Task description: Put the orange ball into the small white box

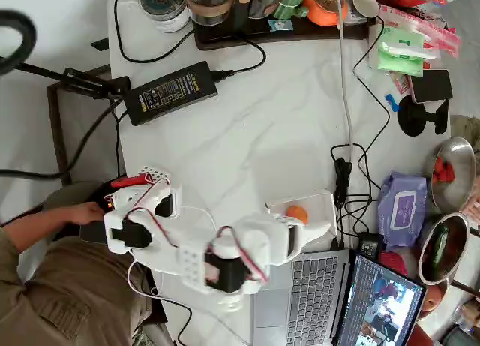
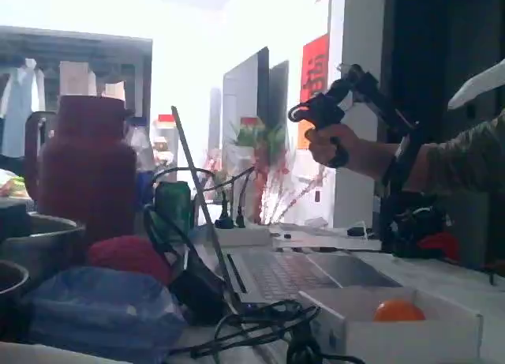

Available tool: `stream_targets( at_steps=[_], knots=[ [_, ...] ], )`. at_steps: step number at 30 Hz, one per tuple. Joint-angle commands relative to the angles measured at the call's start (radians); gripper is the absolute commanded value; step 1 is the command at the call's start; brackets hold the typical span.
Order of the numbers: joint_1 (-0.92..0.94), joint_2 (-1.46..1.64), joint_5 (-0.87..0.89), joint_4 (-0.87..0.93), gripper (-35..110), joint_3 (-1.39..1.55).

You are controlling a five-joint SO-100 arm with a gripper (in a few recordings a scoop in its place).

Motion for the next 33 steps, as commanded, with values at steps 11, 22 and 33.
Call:
stream_targets(
  at_steps=[11, 22, 33],
  knots=[
    [0.005, 0.437, -0.017, -0.003, 38, 0.356],
    [-0.121, 0.716, -0.018, -0.003, 38, 0.494],
    [-0.196, 0.815, -0.020, -0.020, 38, 0.634]
  ],
)
